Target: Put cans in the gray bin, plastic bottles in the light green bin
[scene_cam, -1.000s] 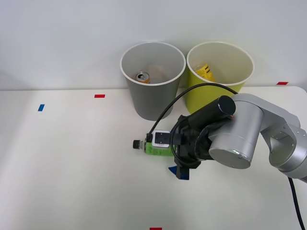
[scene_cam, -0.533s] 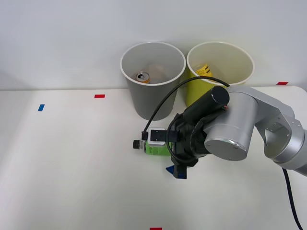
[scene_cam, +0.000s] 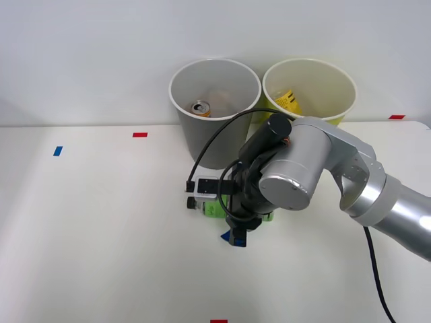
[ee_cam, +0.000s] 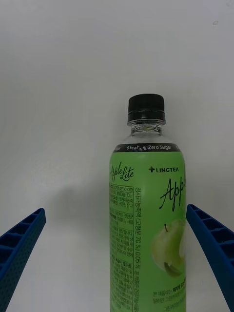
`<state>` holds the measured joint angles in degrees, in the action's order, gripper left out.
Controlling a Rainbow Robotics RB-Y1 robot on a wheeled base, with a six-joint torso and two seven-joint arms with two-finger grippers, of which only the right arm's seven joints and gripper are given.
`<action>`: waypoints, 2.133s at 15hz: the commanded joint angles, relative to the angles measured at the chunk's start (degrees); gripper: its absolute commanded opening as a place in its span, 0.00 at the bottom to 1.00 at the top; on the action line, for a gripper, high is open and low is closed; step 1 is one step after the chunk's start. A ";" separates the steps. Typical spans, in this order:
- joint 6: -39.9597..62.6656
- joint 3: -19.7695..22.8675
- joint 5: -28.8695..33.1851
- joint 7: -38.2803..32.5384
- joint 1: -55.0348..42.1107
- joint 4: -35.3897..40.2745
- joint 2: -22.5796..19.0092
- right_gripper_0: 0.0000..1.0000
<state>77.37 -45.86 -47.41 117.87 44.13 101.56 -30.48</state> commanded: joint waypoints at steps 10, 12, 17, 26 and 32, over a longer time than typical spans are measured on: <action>-0.20 -0.02 2.06 6.23 3.51 -12.88 7.19 1.00; -0.29 0.07 3.12 6.50 3.51 -14.11 8.24 1.00; -2.92 0.07 5.75 6.94 3.60 -17.27 10.26 1.00; -5.47 0.24 7.51 6.76 3.60 -20.18 11.05 1.00; -5.30 0.51 6.28 6.50 3.60 -20.18 11.05 0.10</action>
<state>72.04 -45.44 -40.90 124.36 47.73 81.38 -19.33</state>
